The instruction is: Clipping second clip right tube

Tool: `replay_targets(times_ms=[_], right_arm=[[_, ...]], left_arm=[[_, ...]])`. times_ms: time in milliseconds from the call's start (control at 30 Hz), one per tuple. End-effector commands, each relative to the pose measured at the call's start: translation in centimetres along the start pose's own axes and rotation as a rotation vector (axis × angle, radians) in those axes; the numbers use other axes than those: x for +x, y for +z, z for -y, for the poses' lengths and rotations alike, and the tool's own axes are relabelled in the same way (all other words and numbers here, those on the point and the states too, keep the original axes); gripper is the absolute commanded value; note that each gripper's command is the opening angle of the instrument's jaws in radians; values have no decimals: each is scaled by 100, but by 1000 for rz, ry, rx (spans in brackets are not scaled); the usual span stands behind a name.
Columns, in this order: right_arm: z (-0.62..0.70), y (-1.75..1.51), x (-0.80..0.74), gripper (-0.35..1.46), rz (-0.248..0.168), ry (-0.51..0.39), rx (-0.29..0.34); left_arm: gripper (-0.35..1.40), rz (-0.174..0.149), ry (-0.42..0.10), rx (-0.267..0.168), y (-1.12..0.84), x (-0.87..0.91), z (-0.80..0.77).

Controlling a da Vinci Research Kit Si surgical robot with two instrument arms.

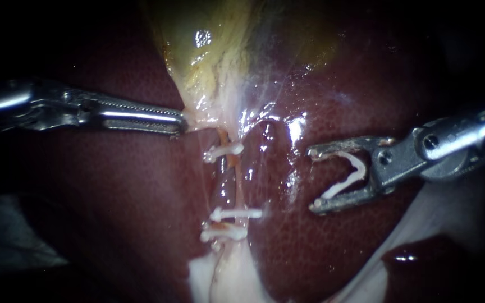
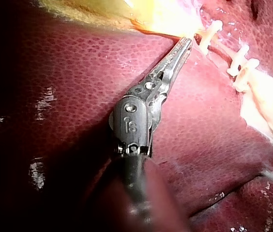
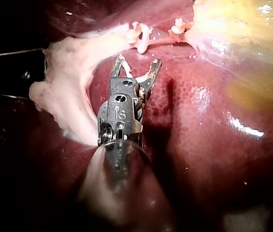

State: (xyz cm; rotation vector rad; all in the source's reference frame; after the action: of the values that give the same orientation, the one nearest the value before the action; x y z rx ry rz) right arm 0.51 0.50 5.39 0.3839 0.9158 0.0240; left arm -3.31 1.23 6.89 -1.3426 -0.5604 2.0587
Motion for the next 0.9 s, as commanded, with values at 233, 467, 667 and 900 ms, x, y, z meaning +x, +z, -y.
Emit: replay_targets(times_ms=[233, 467, 667, 900], right_arm=[[1, 1, 2, 49, 3, 0, 0], [0, 2, 3, 50, -3, 2, -2], [-5, 13, 11, 50, -13, 2, 1], [-10, 41, 16, 49, -105, 137, 86]], left_arm=[[-35, 2, -8, -13, -31, 15, -7], [-35, -33, -14, 9, -90, 51, -16], [-35, -43, -9, 15, -94, 59, -26], [-35, -43, -9, 15, -91, 61, -30]])
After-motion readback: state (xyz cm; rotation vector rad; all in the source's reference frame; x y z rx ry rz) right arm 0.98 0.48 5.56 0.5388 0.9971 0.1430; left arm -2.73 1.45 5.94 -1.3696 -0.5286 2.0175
